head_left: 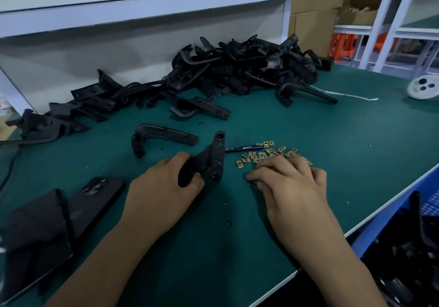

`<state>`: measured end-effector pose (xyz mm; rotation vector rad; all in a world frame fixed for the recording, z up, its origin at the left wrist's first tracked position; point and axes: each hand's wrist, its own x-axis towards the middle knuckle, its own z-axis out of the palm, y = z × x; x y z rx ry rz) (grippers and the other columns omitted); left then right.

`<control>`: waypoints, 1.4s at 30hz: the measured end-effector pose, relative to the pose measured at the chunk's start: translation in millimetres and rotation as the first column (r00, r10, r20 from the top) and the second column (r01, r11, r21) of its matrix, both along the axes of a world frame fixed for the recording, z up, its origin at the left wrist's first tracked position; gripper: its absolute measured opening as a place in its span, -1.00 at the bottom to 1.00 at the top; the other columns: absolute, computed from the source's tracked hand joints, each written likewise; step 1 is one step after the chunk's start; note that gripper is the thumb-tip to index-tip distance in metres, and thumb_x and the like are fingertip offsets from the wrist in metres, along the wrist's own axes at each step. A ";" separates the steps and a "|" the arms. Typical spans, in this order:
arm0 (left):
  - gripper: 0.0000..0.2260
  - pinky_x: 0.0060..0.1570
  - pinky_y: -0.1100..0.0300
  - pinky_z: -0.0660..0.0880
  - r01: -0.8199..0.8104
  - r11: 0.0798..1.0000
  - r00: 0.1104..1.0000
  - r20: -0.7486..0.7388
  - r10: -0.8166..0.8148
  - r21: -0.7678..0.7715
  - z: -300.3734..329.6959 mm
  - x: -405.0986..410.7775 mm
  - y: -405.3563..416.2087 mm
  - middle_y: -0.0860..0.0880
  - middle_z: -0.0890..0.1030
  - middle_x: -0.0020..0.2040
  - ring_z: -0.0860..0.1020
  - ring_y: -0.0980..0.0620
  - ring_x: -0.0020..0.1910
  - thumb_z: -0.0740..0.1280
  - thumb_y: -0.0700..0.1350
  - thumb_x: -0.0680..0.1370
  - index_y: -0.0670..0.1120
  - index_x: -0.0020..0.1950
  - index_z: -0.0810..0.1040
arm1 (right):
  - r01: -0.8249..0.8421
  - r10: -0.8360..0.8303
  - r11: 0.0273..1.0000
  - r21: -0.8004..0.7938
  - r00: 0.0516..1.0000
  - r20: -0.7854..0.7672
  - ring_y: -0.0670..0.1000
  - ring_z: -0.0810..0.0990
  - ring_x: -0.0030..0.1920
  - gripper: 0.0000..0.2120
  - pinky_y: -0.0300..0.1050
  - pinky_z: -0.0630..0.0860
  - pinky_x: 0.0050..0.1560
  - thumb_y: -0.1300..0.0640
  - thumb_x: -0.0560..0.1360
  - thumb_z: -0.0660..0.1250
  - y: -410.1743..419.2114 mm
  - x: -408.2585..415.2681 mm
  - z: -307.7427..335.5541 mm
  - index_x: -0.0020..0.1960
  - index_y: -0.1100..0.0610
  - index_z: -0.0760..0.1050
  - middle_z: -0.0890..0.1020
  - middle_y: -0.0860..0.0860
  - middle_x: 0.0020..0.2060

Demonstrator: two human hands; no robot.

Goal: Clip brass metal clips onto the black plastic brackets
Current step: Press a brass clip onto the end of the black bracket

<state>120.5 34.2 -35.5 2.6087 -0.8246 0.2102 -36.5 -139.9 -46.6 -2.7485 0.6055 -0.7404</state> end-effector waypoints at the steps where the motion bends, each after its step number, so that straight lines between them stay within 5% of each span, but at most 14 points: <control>1: -0.61 -0.11 0.11 0.38 0.006 1.000 1.000 -0.001 -0.006 -0.001 -0.2 0.8 0.7 0.16 0.57 0.03 0.49 0.08 -0.06 0.19 0.30 0.54 0.23 0.33 0.41 | -0.004 0.004 1.000 -0.001 1.000 -0.003 -0.01 0.41 0.19 -0.76 0.00 0.20 0.15 0.12 0.61 0.35 -0.1 0.3 0.5 0.12 -0.22 0.61 0.56 -0.28 0.13; 7: -0.59 -0.05 0.12 0.45 0.051 0.998 0.998 0.026 -0.050 -0.031 -1.9 1.7 2.0 0.20 0.60 0.14 0.55 0.10 0.07 0.21 0.29 0.53 0.27 0.36 0.40 | -0.038 0.039 0.999 0.024 0.999 -0.007 -0.01 0.38 0.12 -0.81 -0.03 0.16 0.12 0.13 0.58 0.33 -0.7 1.6 0.2 0.02 -0.15 0.40 0.50 -0.25 0.00; 10: -0.55 -0.02 0.13 0.49 0.083 0.994 0.996 0.036 -0.080 -0.069 0.0 -0.5 3.5 0.22 0.60 0.13 0.56 0.14 0.10 0.28 0.26 0.52 0.35 0.41 0.36 | -0.133 0.115 0.973 0.190 0.988 0.103 -0.07 0.46 0.03 -0.83 -0.09 0.29 0.06 0.14 0.58 0.37 -5.1 1.5 -1.5 -0.02 -0.11 0.43 0.54 -0.24 -0.09; 14: -0.52 0.05 0.11 0.58 0.164 0.977 0.987 0.030 -0.161 -0.139 3.3 -8.7 1.3 0.25 0.61 0.08 0.56 0.23 0.06 0.28 0.28 0.48 0.43 0.42 0.35 | -0.365 0.029 0.708 0.604 0.870 0.492 -0.09 0.61 -0.17 -0.86 -0.36 0.46 -0.11 0.23 0.54 0.46 -11.9 -6.5 5.8 -0.07 0.00 0.61 0.64 -0.10 -0.23; 18: -0.48 0.00 0.12 0.59 0.232 0.957 0.972 0.062 -0.224 -0.173 6.2 -20.2 -5.7 0.25 0.61 0.05 0.57 0.24 0.04 0.26 0.29 0.46 0.43 0.44 0.36 | -0.539 -0.144 0.438 0.719 0.748 0.648 -0.01 0.69 -0.22 -0.88 -0.26 0.60 -0.11 0.25 0.45 0.51 -14.7 -9.9 13.6 -0.01 0.14 0.72 0.72 0.11 -0.23; 21: -0.48 -0.03 0.17 0.58 0.271 0.946 0.962 0.085 -0.259 -0.179 6.3 -26.8 -9.2 0.25 0.61 0.05 0.57 0.22 0.03 0.29 0.27 0.47 0.41 0.45 0.38 | -0.571 -0.174 0.344 0.745 0.741 0.649 0.01 0.73 -0.21 -0.85 -0.24 0.62 -0.15 0.17 0.40 0.52 -10.6 -9.3 16.1 -0.03 0.15 0.74 0.75 0.16 -0.22; 31: -0.46 -0.22 0.12 0.57 0.312 0.943 0.945 0.138 -0.296 -0.113 5.6 -25.6 -8.9 0.16 0.54 -0.12 0.54 0.12 -0.17 0.26 0.27 0.51 0.39 0.51 0.35 | -0.587 -0.134 0.278 0.760 0.760 0.636 0.08 0.77 -0.16 -0.86 -0.24 0.62 -0.20 0.18 0.40 0.53 -10.3 -10.4 17.4 -0.04 0.13 0.74 0.76 0.15 -0.19; 42: -0.46 -0.13 0.07 0.56 0.419 0.896 0.908 0.068 -0.413 -0.150 1.8 -22.6 -9.5 0.13 0.50 -0.13 0.55 0.09 -0.15 0.27 0.26 0.53 0.39 0.53 0.33 | -0.616 -0.139 0.234 0.752 0.744 0.653 0.16 0.77 -0.11 -0.81 -0.20 0.63 -0.19 0.15 0.36 0.56 -13.3 -12.6 16.2 -0.05 0.19 0.73 0.75 0.21 -0.15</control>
